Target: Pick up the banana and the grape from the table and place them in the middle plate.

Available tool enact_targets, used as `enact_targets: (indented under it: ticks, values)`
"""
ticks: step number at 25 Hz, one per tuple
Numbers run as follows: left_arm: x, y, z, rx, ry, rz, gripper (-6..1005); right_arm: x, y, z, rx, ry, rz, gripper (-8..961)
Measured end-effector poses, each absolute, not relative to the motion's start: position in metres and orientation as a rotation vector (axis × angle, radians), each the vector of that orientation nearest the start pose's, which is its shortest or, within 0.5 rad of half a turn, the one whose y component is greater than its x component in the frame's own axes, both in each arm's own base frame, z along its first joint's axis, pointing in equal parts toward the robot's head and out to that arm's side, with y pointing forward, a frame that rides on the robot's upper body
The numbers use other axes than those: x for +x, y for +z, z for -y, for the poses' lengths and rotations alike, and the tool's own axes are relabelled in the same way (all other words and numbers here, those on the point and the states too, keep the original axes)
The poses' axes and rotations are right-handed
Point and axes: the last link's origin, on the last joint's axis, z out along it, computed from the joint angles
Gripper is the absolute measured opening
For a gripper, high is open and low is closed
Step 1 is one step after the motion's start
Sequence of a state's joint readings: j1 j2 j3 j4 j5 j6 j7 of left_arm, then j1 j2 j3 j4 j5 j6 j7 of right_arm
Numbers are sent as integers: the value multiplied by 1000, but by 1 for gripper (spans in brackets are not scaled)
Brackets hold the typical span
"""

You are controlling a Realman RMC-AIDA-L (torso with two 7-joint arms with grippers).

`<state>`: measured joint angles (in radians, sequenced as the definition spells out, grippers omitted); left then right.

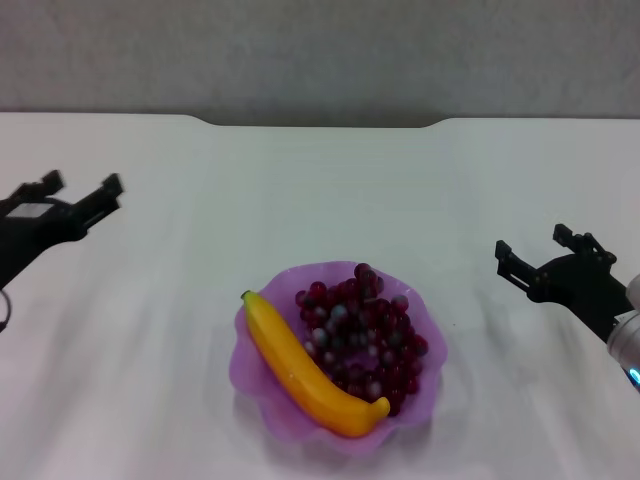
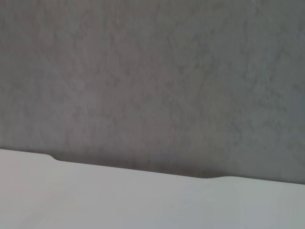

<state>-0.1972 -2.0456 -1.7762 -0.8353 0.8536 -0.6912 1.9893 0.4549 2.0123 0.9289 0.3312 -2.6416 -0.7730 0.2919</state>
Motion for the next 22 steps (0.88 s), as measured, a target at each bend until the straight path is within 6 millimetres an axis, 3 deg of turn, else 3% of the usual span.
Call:
enact_targets:
  ticks: [3, 9, 22]
  values:
    - [-332, 29, -346, -1782, -681, 696, 890, 320, -49, -353, -1908, 540, -687, 904]
    - [-352, 17, -328, -1679, -656, 553, 890, 320, -50, -352, -1910, 535, -683, 904]
    - [-386, 0, -328, -1631, -501, 816, 892, 341, -38, -348, -1831, 435, -657, 904]
